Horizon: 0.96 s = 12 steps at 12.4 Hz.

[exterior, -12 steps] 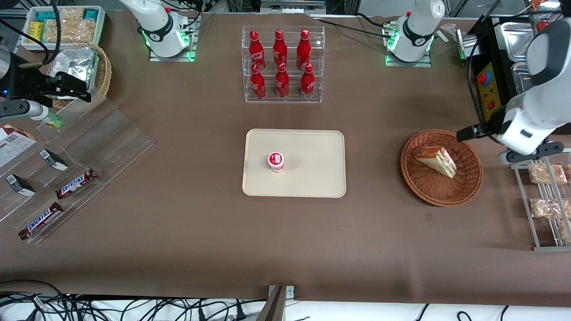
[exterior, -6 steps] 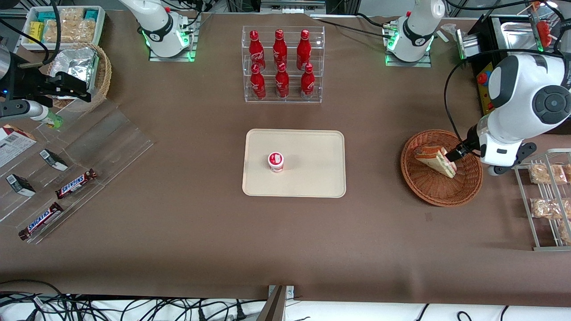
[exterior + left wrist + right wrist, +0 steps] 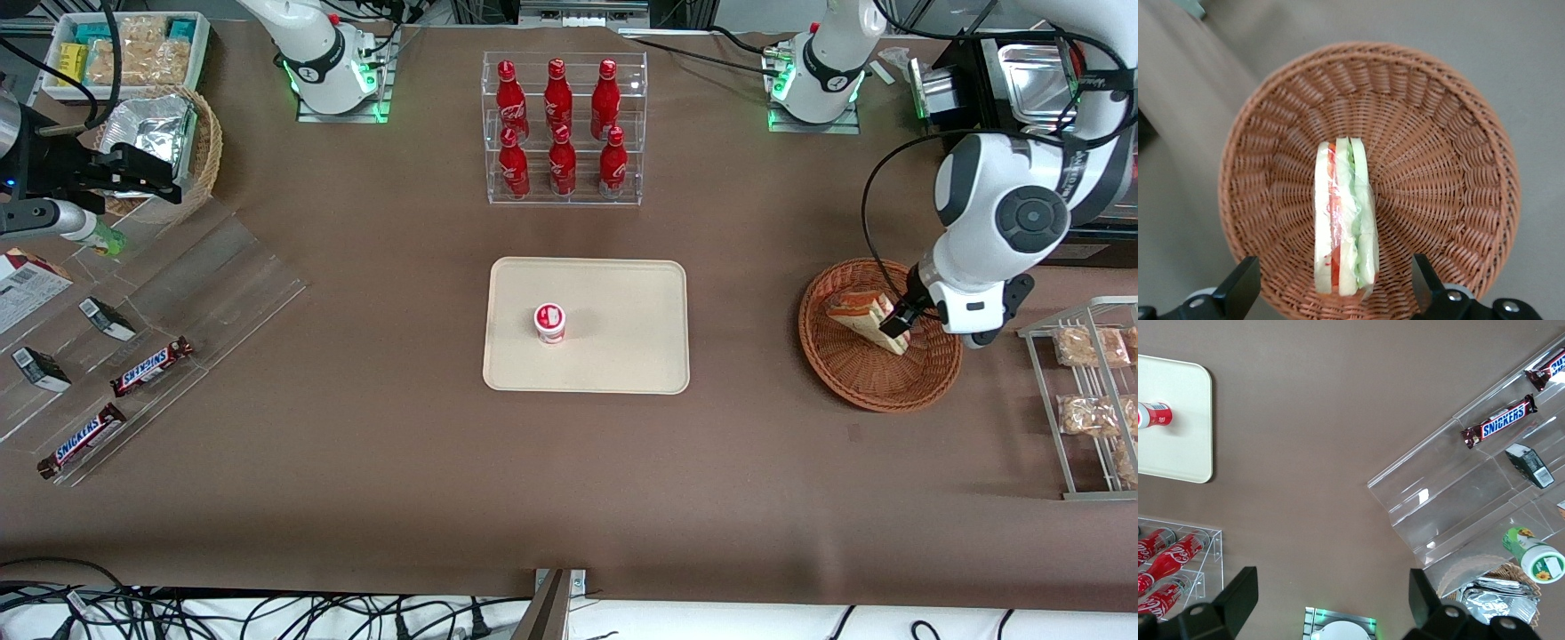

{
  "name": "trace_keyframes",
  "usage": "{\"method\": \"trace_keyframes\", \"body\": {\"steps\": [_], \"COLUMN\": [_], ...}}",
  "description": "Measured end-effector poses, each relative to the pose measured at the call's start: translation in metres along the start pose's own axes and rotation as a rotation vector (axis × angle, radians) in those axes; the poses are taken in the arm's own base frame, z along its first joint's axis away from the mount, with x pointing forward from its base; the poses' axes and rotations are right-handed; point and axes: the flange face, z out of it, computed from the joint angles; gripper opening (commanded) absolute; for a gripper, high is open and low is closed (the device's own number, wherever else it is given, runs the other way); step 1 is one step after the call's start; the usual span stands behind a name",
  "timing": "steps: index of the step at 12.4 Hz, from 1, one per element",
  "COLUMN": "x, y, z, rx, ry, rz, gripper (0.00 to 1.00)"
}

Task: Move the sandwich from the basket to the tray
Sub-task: 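Lower the open left gripper around the sandwich and close it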

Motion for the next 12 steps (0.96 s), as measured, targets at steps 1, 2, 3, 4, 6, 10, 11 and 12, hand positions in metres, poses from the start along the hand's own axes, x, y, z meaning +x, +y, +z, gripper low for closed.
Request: {"method": "trace_keyframes", "body": {"steps": [1, 2, 3, 4, 6, 10, 11, 12], "x": [-0.005, -0.009, -0.012, -0.015, -0.019, -0.025, -0.026, -0.028], "y": [-0.001, -0.003, -0.004, -0.005, -0.008, -0.009, -0.008, -0.008], "z": [0.012, 0.022, 0.030, 0.035, 0.045, 0.075, 0.083, 0.088], "rx": [-0.011, -0.019, -0.026, -0.034, -0.050, -0.004, 0.012, 0.021], "ry": [0.000, 0.000, -0.001, 0.001, 0.003, 0.053, 0.074, 0.083], "rz": [-0.014, -0.025, -0.030, -0.033, -0.039, -0.042, -0.043, -0.044], "gripper": [1.00, 1.00, 1.00, 1.00, 1.00, 1.00, 1.00, 1.00]}}
